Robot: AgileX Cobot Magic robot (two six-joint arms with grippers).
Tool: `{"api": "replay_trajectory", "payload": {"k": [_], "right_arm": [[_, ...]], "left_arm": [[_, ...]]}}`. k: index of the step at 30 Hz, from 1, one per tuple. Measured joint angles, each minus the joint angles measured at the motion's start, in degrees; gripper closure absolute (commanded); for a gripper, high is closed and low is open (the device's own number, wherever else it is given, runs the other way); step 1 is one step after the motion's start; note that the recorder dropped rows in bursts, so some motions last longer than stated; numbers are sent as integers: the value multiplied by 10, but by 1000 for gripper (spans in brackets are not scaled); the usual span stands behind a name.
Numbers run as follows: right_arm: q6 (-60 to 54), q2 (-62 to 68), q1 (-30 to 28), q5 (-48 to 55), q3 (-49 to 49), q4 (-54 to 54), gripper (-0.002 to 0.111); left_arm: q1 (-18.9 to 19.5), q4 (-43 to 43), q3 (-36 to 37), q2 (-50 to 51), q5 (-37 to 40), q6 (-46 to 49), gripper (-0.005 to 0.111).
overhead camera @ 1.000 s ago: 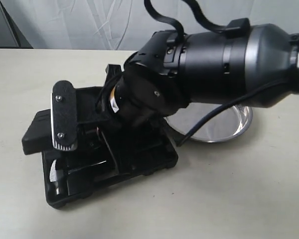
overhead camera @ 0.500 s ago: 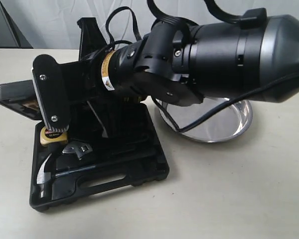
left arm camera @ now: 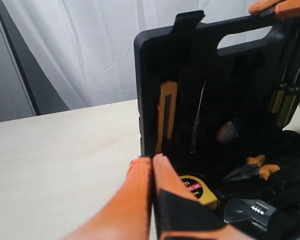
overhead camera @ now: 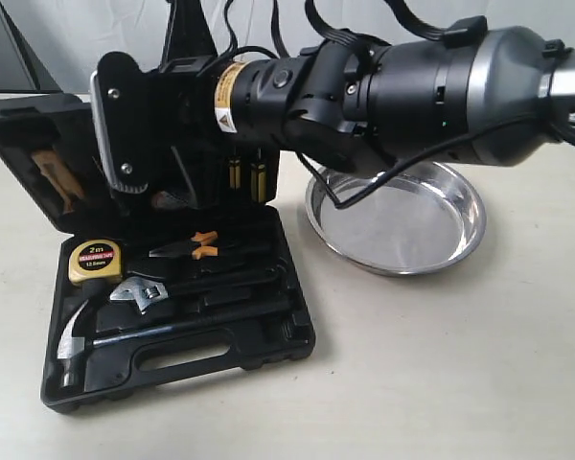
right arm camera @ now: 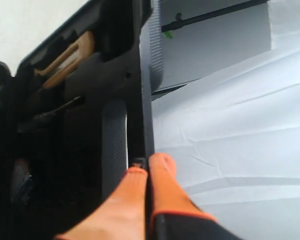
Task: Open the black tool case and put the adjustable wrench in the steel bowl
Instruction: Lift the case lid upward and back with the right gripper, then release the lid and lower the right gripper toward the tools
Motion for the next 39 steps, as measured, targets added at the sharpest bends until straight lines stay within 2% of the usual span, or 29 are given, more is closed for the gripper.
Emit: {"api": "replay_trajectory", "payload": {"k": [7, 10, 15, 19, 22, 27, 28, 33, 35, 37, 39], "right_arm": [[0, 34, -43, -108, -1, 50, 109], [0, 52, -61, -150, -7, 134, 109], [0, 82, -77, -155, -43, 292, 109], [11, 82, -74, -144, -47, 356, 109], [23, 77, -58, -79, -48, 378, 109], [16, 102, -2, 156, -68, 392, 109], [-3, 112, 10, 193, -78, 406, 109], [-196, 137, 67, 372, -133, 607, 109], [-238, 137, 88, 508, -157, 656, 109], [-211, 137, 95, 625, -172, 629, 109], [-108, 137, 95, 699, -178, 505, 109]], "left_arm": [[0, 0, 0, 0, 0, 0, 106], [0, 0, 0, 0, 0, 0, 106], [0, 0, 0, 0, 0, 0, 106], [0, 0, 0, 0, 0, 0, 106], [0, 0, 0, 0, 0, 0, 106], [0, 0, 0, 0, 0, 0, 106], [0, 0, 0, 0, 0, 0, 106], [0, 0, 0, 0, 0, 0, 106], [0, 0, 0, 0, 0, 0, 106], [0, 0, 0, 0, 0, 0, 106], [0, 0, 0, 0, 0, 0, 106]]}}
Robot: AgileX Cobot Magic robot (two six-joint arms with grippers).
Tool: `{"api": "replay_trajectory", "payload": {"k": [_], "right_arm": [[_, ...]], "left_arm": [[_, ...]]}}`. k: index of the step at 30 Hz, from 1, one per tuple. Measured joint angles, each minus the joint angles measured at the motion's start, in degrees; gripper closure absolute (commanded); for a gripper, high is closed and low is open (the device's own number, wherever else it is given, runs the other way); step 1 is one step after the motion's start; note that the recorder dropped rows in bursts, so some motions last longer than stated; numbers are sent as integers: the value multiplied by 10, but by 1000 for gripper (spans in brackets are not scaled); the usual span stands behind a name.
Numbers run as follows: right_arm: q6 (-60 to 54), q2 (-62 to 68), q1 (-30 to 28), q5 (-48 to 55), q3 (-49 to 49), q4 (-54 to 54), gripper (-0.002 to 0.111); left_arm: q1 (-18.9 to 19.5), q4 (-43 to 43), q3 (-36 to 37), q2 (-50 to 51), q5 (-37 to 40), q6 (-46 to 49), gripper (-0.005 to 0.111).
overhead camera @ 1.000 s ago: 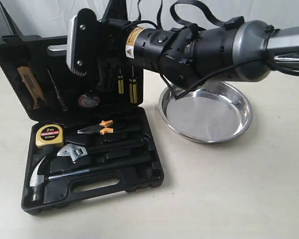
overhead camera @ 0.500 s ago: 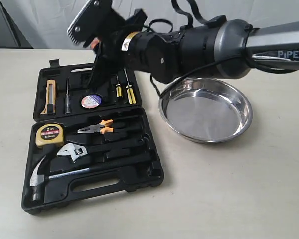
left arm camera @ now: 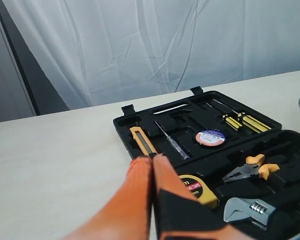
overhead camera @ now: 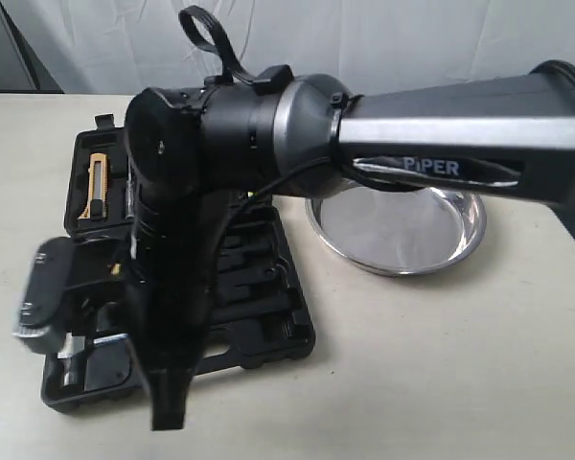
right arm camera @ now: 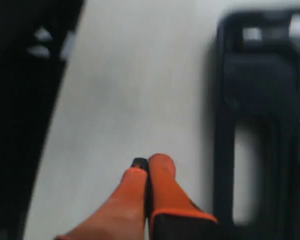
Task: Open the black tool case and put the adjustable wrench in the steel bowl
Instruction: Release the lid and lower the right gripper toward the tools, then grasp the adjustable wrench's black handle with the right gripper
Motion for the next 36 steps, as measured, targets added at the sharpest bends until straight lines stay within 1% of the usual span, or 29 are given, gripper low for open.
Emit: {"api": "replay_trajectory", "payload": {"k": [1, 4, 6, 8, 9, 11, 13, 14, 15, 17, 18, 19, 21, 22, 23, 25, 28, 30, 31, 34, 35, 36], "right_arm": [[39, 0, 0, 13, -1, -64, 109], [210, 0, -9, 32, -1, -249, 109], [334, 0, -24, 18, -1, -369, 109], [443, 0, -45, -16, -1, -461, 109], [499, 0, -56, -44, -1, -500, 109], [570, 0, -74, -110, -2, -536, 109], [595, 0, -86, -199, -2, -521, 109], [584, 0, -90, -244, -2, -493, 109], [549, 0, -91, -282, -2, -452, 109], [418, 0, -91, -318, -2, -340, 109], [326, 2, -91, -313, -5, -264, 109], [227, 5, -91, -287, -10, -185, 109], [79, 15, -94, -212, -21, -73, 109], [32, 23, -95, -174, -27, -37, 109], [6, 30, -96, -150, -30, -21, 109], [-30, 43, -97, -140, -33, -26, 109], [-41, 55, -100, -154, -34, -55, 109], [-42, 60, -101, -166, -35, -67, 105], [-42, 63, -101, -170, -36, -73, 101], [-42, 73, -96, -185, -36, -97, 83], [-42, 76, -95, -187, -36, -101, 74], [-43, 81, -94, -192, -36, -104, 69]], "left_arm": [[0, 0, 0, 0, 0, 0, 106], [0, 0, 0, 0, 0, 0, 106], [0, 0, 0, 0, 0, 0, 106], [0, 0, 0, 0, 0, 0, 106], [0, 0, 0, 0, 0, 0, 106], [0, 0, 0, 0, 0, 0, 106], [0, 0, 0, 0, 0, 0, 106], [0, 0, 0, 0, 0, 0, 106], [0, 0, 0, 0, 0, 0, 106], [0, 0, 0, 0, 0, 0, 106], [0, 0, 0, 0, 0, 0, 106], [0, 0, 0, 0, 0, 0, 106], [0, 0, 0, 0, 0, 0, 106], [0, 0, 0, 0, 0, 0, 106], [0, 0, 0, 0, 0, 0, 106], [0, 0, 0, 0, 0, 0, 106], [0, 0, 0, 0, 0, 0, 106], [0, 0, 0, 0, 0, 0, 106], [0, 0, 0, 0, 0, 0, 106], [0, 0, 0, 0, 0, 0, 106], [0, 0, 0, 0, 0, 0, 106], [0, 0, 0, 0, 0, 0, 106]]}}
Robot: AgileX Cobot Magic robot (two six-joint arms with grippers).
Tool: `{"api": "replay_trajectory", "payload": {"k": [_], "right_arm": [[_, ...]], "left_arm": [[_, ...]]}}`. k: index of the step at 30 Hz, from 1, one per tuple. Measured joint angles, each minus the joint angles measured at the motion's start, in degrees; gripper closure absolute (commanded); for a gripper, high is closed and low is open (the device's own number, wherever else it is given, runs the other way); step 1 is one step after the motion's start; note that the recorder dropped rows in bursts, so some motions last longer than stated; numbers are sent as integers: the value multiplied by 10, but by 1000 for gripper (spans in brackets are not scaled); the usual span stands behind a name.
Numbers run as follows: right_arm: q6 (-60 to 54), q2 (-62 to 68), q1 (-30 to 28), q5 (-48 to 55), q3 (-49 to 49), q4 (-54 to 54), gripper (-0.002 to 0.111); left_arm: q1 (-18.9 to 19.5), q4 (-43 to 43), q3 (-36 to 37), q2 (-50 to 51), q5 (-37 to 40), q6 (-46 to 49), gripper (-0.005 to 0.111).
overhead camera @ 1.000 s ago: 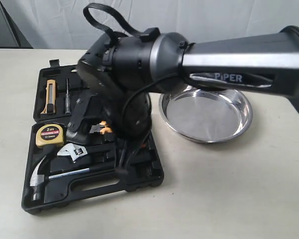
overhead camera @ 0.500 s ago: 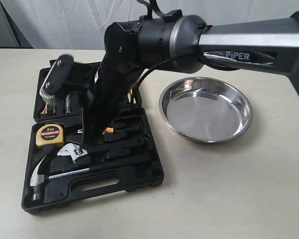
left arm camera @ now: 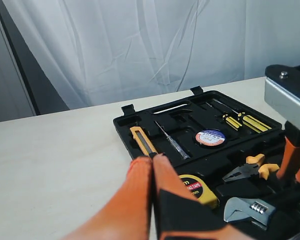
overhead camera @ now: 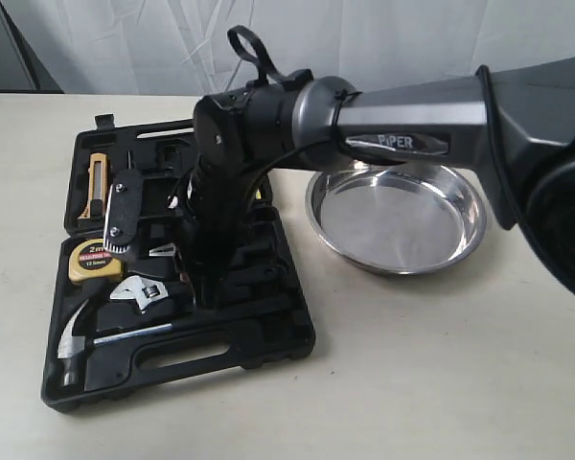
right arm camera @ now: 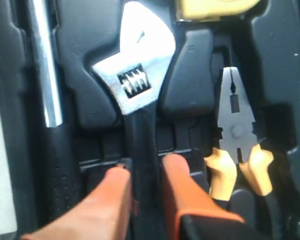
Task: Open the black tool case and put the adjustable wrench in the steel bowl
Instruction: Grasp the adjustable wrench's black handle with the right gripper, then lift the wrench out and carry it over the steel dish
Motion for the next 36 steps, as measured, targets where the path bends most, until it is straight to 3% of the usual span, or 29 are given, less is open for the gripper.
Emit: {"api": "replay_trajectory", "payload": {"k": [2, 18, 20, 23, 24, 36], "right_arm": [[0, 8, 2, -6, 0, -3, 61], [-7, 53, 5, -33, -9, -5, 61], [-7, 53, 5, -32, -10, -5, 72], [-10, 54, 5, -30, -10, -4, 105], [-13, 54, 6, -24, -10, -2, 108], [-16, 42, 6, -20, -7, 22, 109]], "left_arm": [[0, 0, 0, 0, 0, 0, 106], [0, 0, 0, 0, 0, 0, 106], [0, 0, 0, 0, 0, 0, 106], [0, 0, 0, 0, 0, 0, 106], [0, 0, 0, 0, 0, 0, 106], [0, 0, 0, 0, 0, 0, 106]]}}
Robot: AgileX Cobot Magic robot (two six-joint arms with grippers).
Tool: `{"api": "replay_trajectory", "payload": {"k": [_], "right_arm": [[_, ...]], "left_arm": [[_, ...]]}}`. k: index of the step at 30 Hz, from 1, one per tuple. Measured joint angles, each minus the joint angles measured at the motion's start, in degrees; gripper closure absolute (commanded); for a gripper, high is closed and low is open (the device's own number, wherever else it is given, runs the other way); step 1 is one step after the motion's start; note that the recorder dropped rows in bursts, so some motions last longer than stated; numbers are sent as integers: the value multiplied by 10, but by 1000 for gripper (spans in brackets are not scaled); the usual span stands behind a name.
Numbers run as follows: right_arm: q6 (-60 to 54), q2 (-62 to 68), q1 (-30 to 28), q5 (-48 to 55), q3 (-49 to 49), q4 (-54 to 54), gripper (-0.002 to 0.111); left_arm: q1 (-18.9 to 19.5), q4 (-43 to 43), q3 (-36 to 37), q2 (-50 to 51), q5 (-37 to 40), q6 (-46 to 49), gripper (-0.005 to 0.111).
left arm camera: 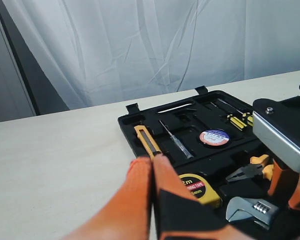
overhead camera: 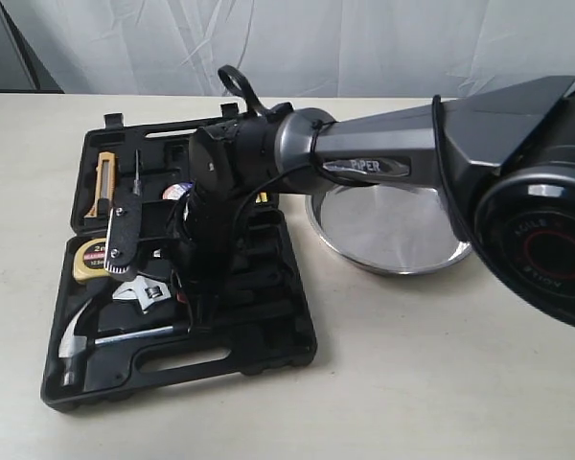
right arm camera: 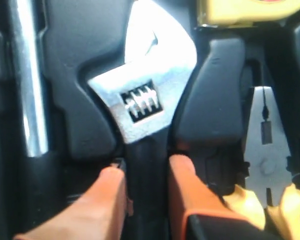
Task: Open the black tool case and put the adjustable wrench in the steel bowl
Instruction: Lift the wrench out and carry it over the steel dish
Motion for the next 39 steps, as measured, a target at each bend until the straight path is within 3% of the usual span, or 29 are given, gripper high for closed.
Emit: {"api": "replay_trajectory", "payload": {"k": [21, 24, 26, 29, 31, 36, 39], "right_arm": [[14, -69, -3, 7, 7, 74, 109], [56, -75, -3, 8, 7, 32, 109], [185, -91, -5, -12, 7, -74, 109], [390, -118, -62, -37, 7, -215, 109], [434, -122, -128, -30, 7, -230, 109], [422, -103, -291, 27, 7, -165, 109], [361, -75, -312, 54, 7, -120, 109]], "left_arm": [[0, 0, 0, 0, 0, 0, 106], [0, 0, 0, 0, 0, 0, 106], [0, 0, 0, 0, 0, 0, 106], [0, 0, 0, 0, 0, 0, 106], [0, 0, 0, 0, 0, 0, 106], [0, 0, 0, 0, 0, 0, 106], [0, 0, 0, 0, 0, 0, 106]]}}
